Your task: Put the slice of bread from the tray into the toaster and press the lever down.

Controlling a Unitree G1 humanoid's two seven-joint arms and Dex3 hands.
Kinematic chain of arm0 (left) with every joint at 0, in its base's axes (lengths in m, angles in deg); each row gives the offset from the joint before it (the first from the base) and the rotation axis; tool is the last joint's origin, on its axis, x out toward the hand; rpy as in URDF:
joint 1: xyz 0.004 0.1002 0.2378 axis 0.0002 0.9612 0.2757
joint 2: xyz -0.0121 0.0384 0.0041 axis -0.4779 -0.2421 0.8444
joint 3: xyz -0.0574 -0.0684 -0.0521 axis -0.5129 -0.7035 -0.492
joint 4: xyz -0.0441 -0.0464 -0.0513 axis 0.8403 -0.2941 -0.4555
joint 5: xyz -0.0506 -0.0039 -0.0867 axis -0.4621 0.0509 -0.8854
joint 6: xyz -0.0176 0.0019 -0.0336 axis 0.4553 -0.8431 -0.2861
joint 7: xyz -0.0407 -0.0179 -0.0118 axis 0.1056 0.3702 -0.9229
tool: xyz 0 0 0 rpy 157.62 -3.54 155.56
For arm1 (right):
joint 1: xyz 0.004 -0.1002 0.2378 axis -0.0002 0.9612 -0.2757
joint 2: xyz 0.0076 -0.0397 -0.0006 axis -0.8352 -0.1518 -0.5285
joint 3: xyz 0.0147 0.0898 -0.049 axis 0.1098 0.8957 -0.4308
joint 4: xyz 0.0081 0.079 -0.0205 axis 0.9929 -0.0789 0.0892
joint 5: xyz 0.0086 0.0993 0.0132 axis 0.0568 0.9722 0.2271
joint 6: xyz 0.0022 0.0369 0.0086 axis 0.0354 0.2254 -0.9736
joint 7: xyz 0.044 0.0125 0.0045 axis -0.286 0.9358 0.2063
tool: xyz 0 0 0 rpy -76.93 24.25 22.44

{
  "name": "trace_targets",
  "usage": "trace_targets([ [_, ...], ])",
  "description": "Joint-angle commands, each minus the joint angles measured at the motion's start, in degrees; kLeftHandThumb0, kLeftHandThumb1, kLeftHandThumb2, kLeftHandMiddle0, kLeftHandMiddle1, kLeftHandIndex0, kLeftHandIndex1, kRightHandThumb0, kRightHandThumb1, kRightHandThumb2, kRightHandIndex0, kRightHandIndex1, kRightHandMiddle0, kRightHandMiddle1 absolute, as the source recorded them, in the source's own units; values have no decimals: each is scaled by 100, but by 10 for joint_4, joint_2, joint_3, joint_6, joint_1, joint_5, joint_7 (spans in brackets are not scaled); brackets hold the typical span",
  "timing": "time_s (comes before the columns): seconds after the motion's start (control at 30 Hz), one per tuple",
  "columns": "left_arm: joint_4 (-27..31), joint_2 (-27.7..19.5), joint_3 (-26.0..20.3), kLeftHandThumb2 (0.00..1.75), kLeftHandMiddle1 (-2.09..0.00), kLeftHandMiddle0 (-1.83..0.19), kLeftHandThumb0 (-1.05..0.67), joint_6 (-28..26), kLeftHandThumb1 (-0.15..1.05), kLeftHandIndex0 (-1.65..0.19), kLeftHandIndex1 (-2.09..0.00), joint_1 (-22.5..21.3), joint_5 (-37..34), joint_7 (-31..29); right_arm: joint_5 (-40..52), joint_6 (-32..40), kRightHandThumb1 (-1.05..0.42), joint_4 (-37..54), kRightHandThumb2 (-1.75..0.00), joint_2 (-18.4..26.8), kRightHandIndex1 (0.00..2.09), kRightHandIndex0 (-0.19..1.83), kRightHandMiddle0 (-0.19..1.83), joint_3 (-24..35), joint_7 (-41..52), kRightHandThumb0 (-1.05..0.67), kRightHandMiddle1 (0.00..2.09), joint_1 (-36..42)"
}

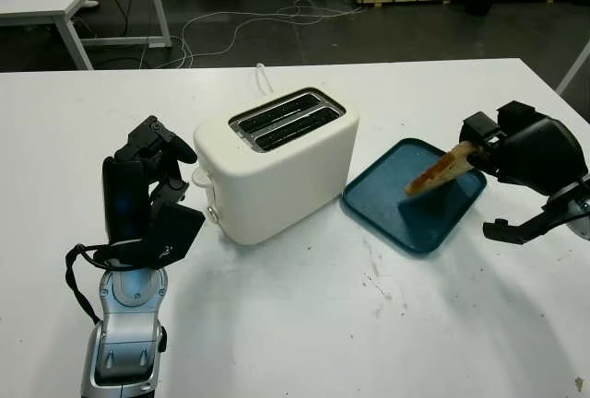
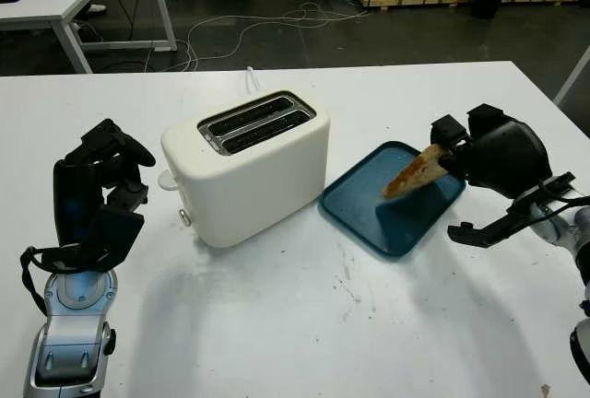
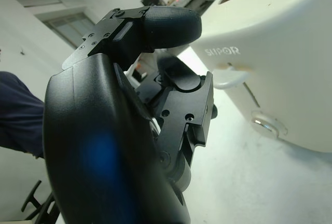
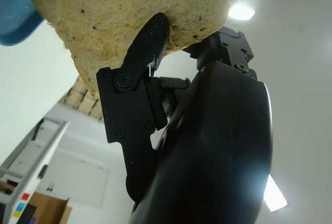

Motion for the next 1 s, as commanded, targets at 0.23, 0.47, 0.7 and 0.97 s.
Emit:
trace_targets([
  [0.23, -5, 0, -1, 85, -175, -107, 5, 5, 92, -66, -175, -2, 7, 7, 96, -82, -92, 14, -74, 13, 175, 46, 15, 89, 141, -53, 175, -49],
  [0.47, -4, 3, 0, 84, -175, -106, 5, 2, 92, -65, -175, -1, 6, 9, 134, -146, -92, 0, -48, 14, 175, 48, 28, 137, 181, -40, 168, -122],
  [0.7, -2, 2, -1, 84, -175, -105, 5, -2, 92, -64, -175, 2, 6, 8, 236, -152, -92, 8, -45, -1, 175, 58, 71, 200, 364, -43, 101, -205],
  [0.97, 0, 0, -1, 83, -175, -104, 6, -3, 92, -63, -175, 2, 9, 8, 379, -110, -92, 7, -44, -50, 175, 65, 52, 269, 579, -49, 163, -278],
])
